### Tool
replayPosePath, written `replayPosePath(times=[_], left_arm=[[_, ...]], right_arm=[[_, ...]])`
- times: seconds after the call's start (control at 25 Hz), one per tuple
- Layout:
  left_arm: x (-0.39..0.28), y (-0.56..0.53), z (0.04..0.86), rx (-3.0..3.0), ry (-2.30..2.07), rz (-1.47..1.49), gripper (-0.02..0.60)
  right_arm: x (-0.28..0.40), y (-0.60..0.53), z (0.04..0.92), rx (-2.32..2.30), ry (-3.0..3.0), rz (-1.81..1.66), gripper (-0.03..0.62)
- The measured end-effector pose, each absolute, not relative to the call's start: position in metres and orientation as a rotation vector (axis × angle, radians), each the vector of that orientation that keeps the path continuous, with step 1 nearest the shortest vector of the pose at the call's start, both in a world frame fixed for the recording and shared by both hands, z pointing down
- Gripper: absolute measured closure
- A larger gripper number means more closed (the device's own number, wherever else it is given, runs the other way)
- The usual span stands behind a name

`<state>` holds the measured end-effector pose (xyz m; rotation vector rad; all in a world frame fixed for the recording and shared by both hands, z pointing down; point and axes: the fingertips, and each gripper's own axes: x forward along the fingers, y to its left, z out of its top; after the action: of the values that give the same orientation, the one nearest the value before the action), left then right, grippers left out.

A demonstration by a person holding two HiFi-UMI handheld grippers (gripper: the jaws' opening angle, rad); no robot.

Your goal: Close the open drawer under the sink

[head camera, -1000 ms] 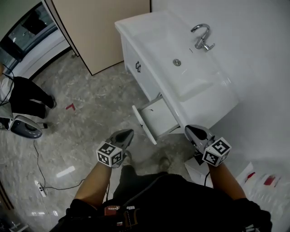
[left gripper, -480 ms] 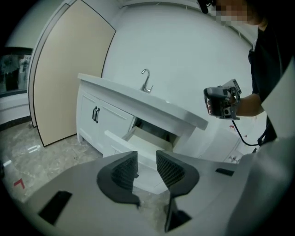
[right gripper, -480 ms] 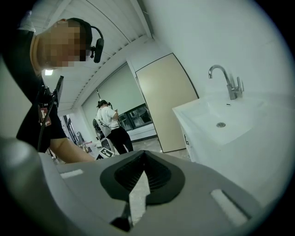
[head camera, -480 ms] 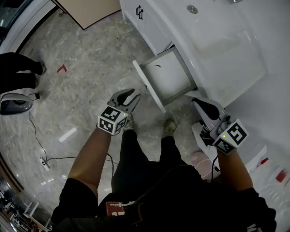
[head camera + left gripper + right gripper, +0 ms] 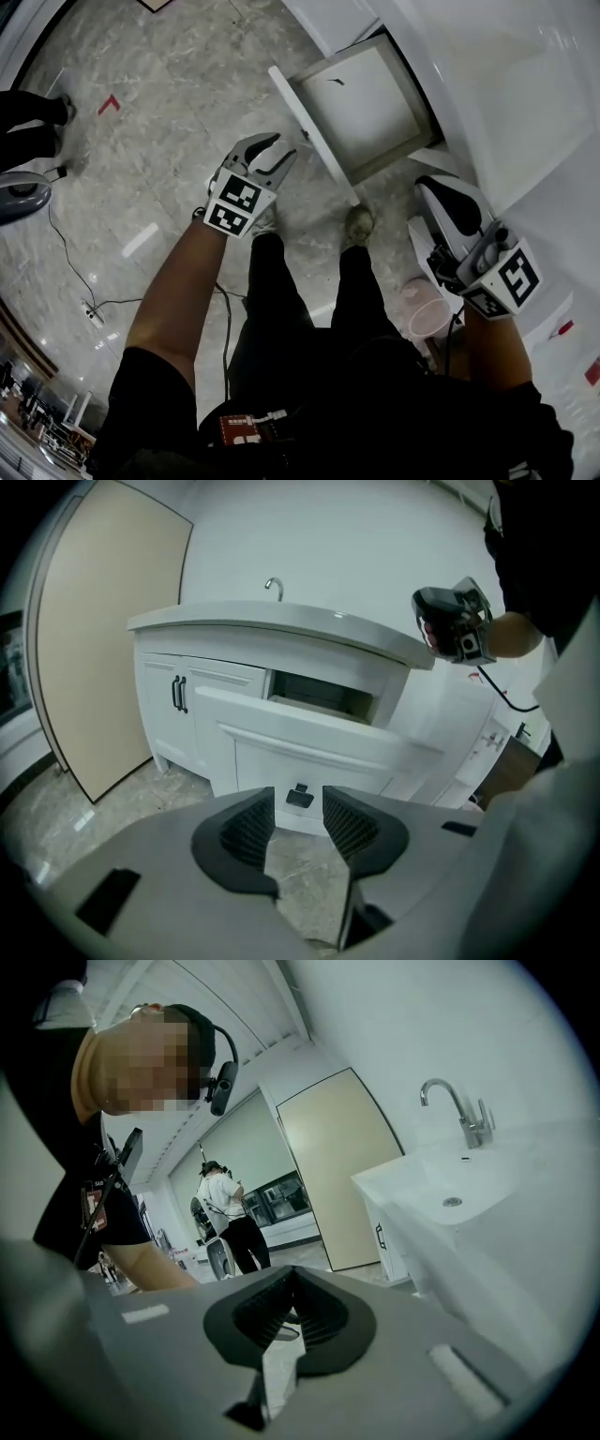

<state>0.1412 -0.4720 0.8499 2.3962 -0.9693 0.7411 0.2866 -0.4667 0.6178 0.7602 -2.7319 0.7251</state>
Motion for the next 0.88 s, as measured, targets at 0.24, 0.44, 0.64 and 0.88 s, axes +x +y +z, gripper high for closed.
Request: replayPosePath(times=[0.24,0.44,0.64,0.88], left_arm=[[0.156,-0.48,0.884,2.447,-0.942,0.843,0.439],[0.165,-0.489,0.901,2.472,-0.942,0.857,0.439],[0.168,-0.49,0.904,2.513,-0.925,0.814,0.439],[0.173,-0.485,0.904,2.559,-0.854,0.79,0.439]], right_arm=[[0.3,-0.466,0.632,0.814,-2.72,0.579,0.592],[0.309,-0.456,0.656,0.832,-2.712,0.583,0.592],[0.319,-0.446,0.682,0.845,-2.688,0.612,0.592],[0.327,-0.438,0.698,0.873,-2.673,0.629,0.592]])
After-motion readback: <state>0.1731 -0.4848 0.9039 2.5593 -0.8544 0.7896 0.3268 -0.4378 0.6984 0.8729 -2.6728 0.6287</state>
